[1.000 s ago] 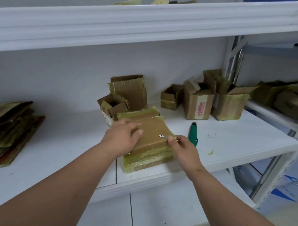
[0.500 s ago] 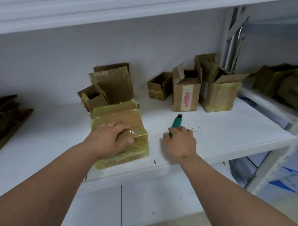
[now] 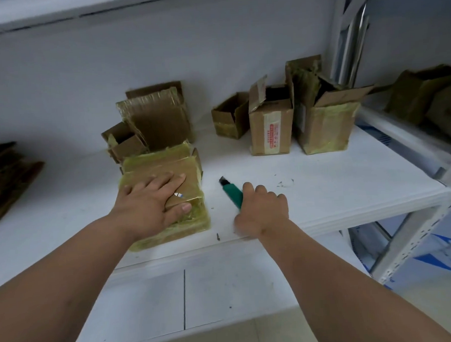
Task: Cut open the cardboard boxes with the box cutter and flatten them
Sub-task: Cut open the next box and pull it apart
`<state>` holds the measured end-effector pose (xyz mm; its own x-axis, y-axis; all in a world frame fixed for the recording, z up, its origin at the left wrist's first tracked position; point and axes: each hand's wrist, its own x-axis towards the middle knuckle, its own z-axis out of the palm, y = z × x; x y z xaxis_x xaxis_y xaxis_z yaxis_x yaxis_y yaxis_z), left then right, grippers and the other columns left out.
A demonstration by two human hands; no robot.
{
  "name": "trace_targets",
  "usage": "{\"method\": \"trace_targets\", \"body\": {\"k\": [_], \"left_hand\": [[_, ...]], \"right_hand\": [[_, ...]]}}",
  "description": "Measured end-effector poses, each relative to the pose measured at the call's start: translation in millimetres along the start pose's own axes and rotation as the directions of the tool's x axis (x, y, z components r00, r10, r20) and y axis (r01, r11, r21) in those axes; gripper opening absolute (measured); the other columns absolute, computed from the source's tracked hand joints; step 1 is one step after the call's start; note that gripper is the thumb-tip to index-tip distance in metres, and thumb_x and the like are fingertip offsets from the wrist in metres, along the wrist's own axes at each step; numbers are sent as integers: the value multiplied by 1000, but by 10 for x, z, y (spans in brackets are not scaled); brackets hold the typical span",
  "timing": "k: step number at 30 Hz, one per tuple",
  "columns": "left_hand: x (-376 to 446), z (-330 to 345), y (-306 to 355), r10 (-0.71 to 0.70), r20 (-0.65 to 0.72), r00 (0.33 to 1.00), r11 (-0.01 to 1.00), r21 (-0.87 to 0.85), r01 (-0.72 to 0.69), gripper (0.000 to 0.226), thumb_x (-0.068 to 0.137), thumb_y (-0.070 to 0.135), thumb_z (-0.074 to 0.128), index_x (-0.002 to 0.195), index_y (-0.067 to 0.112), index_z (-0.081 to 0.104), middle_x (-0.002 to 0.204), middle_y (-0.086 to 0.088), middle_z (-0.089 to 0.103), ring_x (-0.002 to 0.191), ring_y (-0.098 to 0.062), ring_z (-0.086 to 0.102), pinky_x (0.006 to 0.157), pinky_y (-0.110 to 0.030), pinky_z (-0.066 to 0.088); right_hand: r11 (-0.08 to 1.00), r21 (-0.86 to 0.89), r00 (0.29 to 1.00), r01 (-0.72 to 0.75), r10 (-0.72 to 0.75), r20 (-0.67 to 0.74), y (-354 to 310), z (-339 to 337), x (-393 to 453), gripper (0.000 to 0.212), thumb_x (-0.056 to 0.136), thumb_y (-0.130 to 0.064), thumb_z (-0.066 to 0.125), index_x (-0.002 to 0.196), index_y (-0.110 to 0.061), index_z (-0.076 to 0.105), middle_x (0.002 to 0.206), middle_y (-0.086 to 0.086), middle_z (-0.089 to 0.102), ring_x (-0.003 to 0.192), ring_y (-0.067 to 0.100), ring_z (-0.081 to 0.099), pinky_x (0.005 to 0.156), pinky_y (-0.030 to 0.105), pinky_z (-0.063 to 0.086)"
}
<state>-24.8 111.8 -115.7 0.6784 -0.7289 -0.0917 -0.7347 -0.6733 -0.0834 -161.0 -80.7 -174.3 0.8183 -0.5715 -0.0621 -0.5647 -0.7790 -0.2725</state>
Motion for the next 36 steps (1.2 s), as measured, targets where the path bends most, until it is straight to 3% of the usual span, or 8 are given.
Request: {"method": "trace_targets", "body": {"k": [7,14,17,20,24,27,32,36], "left_hand": [[34,40,-61,11,-44,999,999,-35,-13,94,61,93,-4,147,58,3,161,21,10,149,-17,14,117,-50,18],[205,-149,-242,0,-104,995,977,-211,-22,91,67,95,15,145,51,32,151,16,41,135,-18,44,103,-35,38],[281,-274,-239,-9,-67,998,969,-247,-8,76,75,81,28,144,51,34,152,16,40,136,-17,42,101,-30,35],[325,-378,-219,-13,-39,999,972,-237,3,70,78,74,31,144,51,35,151,14,41,136,-18,43,97,-27,34],[360,-404,-198,4,-25,1000,959,-283,-11,69,78,72,34,144,49,37,151,13,42,136,-17,42,102,-28,34],[388,-416,-190,4,-18,1000,964,-264,-8,69,79,73,33,144,50,36,151,11,42,137,-19,41,103,-30,34],[425,-405,-237,19,-9,1000,967,-256,-21,81,74,91,25,144,51,36,151,11,42,136,-18,42,98,-27,33],[420,-425,-201,10,-11,1000,965,-261,-12,70,79,74,31,144,50,35,151,9,42,137,-19,41,99,-28,33]], "right_hand": [[991,-113,997,70,-72,-20,31,77,25,40,95,-51,41,124,-24,45,110,3,51,98,25,50,84,40,32],[995,-18,996,93,-93,10,87,15,31,23,99,-27,39,117,-15,45,106,4,48,90,24,44,78,35,32],[993,111,999,39,-39,-2,89,-51,57,12,100,-25,36,98,-13,39,95,3,50,82,23,46,71,33,35],[926,379,1000,11,-13,2,84,-102,107,14,101,-23,34,95,-12,42,76,0,48,73,24,51,55,31,34],[742,622,969,248,-188,-163,69,-144,31,20,106,-32,31,116,-22,45,71,-3,52,61,14,49,54,30,37],[687,629,931,364,-290,-222,61,-103,-27,25,106,-33,30,124,-27,46,77,5,58,65,22,56,63,41,49],[754,540,927,373,-318,-196,42,-28,-56,24,106,-29,31,122,-23,47,90,3,62,75,23,60,70,43,52],[765,518,924,383,-321,-208,34,-79,-24,24,106,-27,32,122,-22,49,88,1,62,73,19,57,67,38,49]]}}
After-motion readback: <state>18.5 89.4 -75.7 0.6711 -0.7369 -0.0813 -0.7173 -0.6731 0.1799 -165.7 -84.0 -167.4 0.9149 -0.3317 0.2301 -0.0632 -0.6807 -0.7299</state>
